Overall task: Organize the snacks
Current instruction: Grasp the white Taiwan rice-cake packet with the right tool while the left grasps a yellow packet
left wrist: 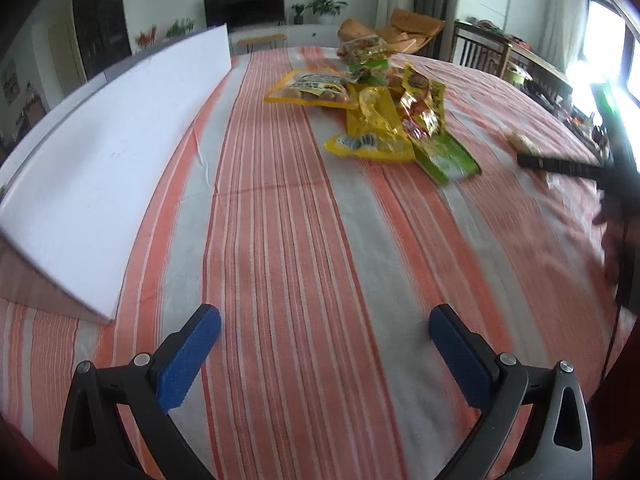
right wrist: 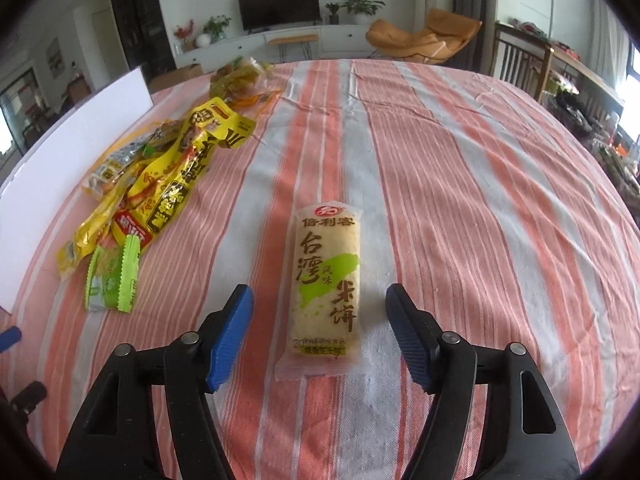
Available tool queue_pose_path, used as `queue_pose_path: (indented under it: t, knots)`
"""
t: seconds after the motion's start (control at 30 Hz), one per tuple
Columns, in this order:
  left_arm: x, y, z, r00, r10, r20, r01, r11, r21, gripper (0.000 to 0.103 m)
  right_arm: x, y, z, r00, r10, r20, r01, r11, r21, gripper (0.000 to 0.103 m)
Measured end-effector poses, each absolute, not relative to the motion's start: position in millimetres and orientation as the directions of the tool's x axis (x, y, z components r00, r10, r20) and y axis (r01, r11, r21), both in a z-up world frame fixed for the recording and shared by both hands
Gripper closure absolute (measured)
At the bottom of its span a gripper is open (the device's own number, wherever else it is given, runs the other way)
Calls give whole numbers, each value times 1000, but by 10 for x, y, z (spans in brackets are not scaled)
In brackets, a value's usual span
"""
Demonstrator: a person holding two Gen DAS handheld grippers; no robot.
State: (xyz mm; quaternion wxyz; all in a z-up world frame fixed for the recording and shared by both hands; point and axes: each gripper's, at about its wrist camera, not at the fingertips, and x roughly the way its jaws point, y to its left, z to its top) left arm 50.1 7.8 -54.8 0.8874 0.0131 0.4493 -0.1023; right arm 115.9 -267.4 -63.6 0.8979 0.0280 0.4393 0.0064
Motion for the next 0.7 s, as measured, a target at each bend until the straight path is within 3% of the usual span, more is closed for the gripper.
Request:
queue_pose_path:
  t: [0.17, 0.3, 0.37, 0.43, 0.5, 0.7]
  knots:
    - [1096, 41, -145, 572, -307, -761, 197, 952, -235, 0, 1171, -2570, -654, 601, -1, -799, -2, 1000, -2, 25]
    - [1786, -290, -111, 523, -314, -792, 251, 945, -209, 1, 1151, -2578, -651, 601, 5, -799, -4, 1000, 4, 24]
    - [1992, -433, -235, 487, -299, -821, 254, 948, -194, 16, 1150, -2587, -649, 601, 8, -799, -3, 1000, 8, 24]
    - [2112, -523, -416, 431, -285, -857, 257, 948, -186, 58, 1152, -2584, -649, 601, 8, -799, -4, 1000, 7, 24]
    - [2033, -523, -448, 472, -300, -829, 273, 944, -186, 64, 1153, -2584, -649, 601, 9, -799, -4, 1000, 9, 24]
    - [1279, -177, -507, 460, -320, -829, 278, 938, -207, 64, 1141, -2593, -643, 604, 19, -797, -4, 1000, 21, 24]
